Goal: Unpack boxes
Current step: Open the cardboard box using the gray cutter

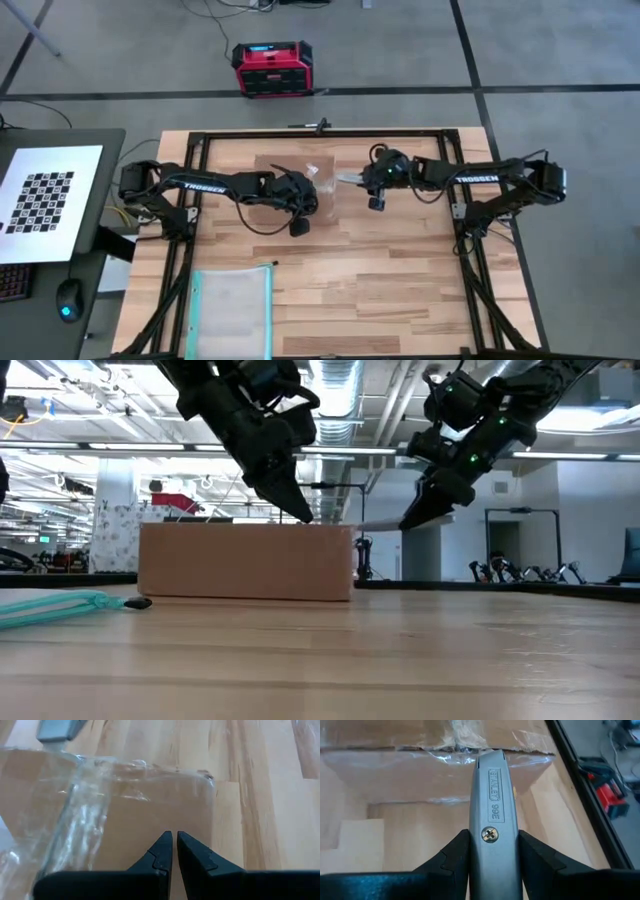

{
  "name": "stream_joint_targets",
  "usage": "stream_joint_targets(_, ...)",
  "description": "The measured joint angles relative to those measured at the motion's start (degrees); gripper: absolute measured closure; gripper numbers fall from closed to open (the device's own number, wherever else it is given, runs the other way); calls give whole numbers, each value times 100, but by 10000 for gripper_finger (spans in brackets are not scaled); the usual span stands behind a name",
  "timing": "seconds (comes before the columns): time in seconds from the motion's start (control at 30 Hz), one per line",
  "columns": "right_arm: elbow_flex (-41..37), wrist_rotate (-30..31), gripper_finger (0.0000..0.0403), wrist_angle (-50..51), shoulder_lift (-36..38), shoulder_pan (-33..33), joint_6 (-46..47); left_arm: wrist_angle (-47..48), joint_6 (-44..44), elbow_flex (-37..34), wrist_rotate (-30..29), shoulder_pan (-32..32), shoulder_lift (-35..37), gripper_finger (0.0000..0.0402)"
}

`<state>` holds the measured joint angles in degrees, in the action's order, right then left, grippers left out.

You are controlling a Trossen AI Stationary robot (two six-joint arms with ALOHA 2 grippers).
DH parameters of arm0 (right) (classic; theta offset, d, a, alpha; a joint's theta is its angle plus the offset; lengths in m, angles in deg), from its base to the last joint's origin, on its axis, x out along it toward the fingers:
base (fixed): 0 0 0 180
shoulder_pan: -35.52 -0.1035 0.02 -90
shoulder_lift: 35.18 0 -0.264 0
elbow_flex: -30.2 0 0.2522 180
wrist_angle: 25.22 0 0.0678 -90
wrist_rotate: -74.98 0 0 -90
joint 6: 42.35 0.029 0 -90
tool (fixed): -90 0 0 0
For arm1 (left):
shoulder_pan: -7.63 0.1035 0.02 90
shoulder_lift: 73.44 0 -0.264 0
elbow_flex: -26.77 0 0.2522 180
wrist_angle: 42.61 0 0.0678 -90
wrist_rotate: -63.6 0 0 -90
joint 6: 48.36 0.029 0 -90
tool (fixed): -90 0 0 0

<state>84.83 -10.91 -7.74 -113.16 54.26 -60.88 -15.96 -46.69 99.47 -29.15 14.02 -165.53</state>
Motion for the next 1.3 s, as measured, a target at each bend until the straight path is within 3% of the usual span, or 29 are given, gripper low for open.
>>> stream_joint_targets(0.33,170,-41,279,-179,-470,-174,90,211,-105,134,6,-70,1,389)
stream_joint_targets(0.47,264,-95,279,-79,-467,-197,146,743,352,554,210,-448,35,389)
stream_joint_targets(0.67,299,-59,279,-19,-467,-164,177,1294,503,616,-228,-1009,11,388)
stream_joint_targets(0.87,299,-55,279,53,-465,-164,258,1507,-41,616,-558,-1011,11,350)
stream_joint_targets(1.07,299,-57,279,57,-463,-168,258,1317,-47,501,-234,-955,11,298)
stream_joint_targets(1.3,299,-55,279,50,-461,-223,215,1228,319,477,-230,-902,-224,291)
